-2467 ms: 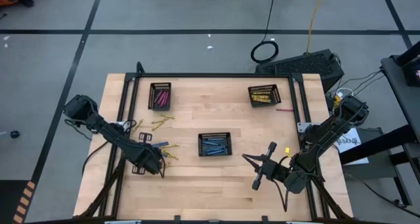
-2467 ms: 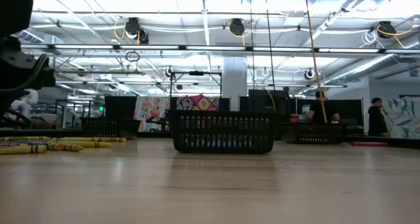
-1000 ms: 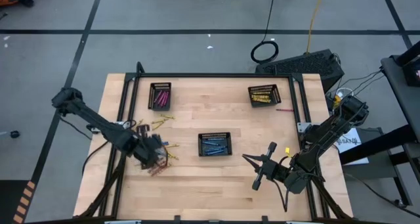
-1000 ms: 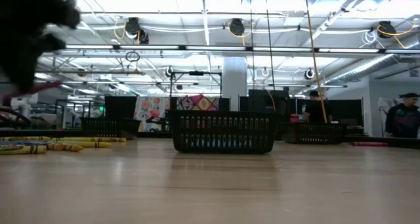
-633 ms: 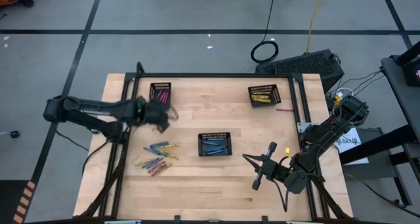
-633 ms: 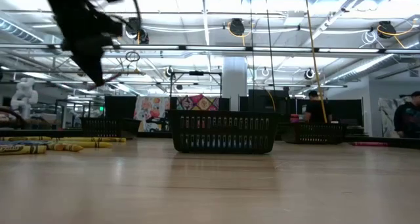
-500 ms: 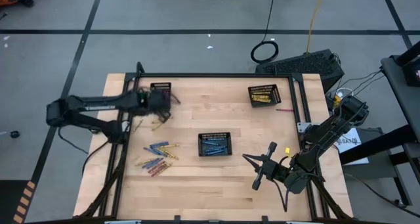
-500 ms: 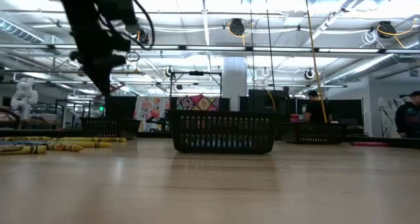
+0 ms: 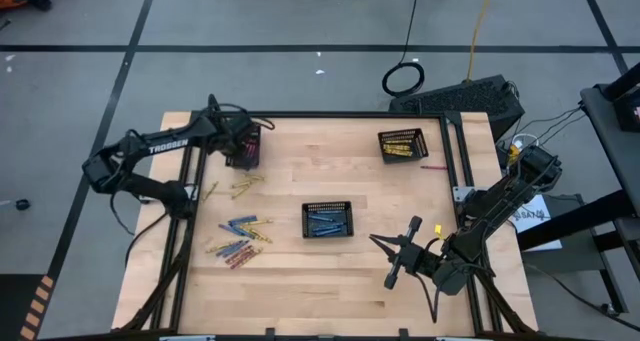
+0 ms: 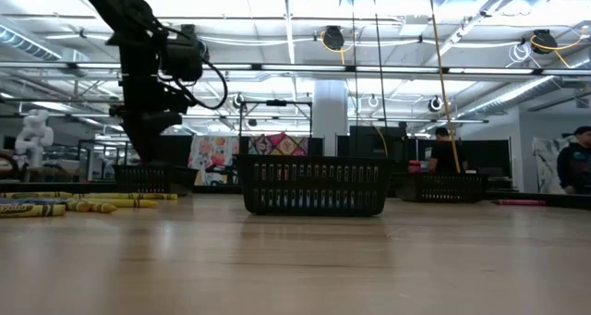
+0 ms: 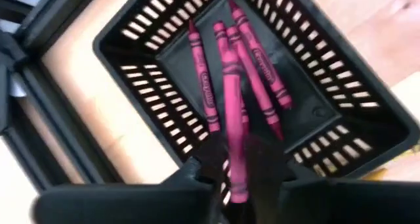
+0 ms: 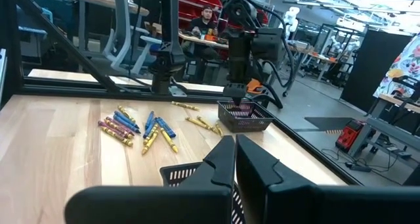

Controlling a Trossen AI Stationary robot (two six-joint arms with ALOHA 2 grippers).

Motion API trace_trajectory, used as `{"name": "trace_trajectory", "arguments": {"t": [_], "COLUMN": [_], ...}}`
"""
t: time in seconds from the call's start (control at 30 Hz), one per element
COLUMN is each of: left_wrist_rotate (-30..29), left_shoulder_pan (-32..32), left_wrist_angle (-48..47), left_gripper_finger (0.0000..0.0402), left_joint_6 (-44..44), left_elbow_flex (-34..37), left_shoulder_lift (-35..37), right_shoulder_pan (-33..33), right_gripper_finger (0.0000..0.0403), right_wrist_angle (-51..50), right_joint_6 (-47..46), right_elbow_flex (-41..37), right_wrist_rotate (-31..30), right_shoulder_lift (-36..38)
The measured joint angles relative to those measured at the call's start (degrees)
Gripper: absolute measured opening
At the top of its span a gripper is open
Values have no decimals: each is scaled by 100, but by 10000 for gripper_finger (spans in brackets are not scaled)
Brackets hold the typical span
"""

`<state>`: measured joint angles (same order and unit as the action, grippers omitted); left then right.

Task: Sort crayons
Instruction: Put the pink crayon into the top left black bin, then put the yellow crayon into the top right black bin

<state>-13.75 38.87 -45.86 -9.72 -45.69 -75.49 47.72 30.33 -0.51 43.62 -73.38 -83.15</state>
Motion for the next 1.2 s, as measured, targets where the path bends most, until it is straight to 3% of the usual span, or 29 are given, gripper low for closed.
{"name": "trace_trajectory", "arguments": {"t": [0.17, 0.33, 0.43, 0.67, 0.77, 1.03, 1.2], "left_wrist_rotate": [26, 33, 45, 32, 19, -176, -1032], "left_shoulder_pan": [64, -247, -757, -2530, -3351, -5226, -6157], "left_wrist_angle": [97, 375, 593, 2247, 3053, 4507, 4909], "left_gripper_finger": [125, 144, 145, 146, 146, 146, 146], "left_joint_6": [3, -44, -192, -492, -492, -1088, -1091], "left_elbow_flex": [-151, -183, -168, 148, 271, 537, 553], "left_shoulder_lift": [99, 540, 934, 1653, 1670, 1325, 801], "right_shoulder_pan": [0, 4, 0, -80, -74, -56, 79], "right_gripper_finger": [0, 0, 0, 0, 0, 10, 55], "right_wrist_angle": [-110, -821, -1934, -5879, -7116, -8624, -8853], "right_joint_6": [-139, -1268, -2652, -7339, -8560, -9385, -9078], "right_elbow_flex": [2, 2, 4, 4, 4, 4, 4], "right_wrist_rotate": [2, 126, 1092, 3883, 5167, 8149, 8474], "right_shoulder_lift": [0, 68, 366, 950, 960, 927, 925]}}
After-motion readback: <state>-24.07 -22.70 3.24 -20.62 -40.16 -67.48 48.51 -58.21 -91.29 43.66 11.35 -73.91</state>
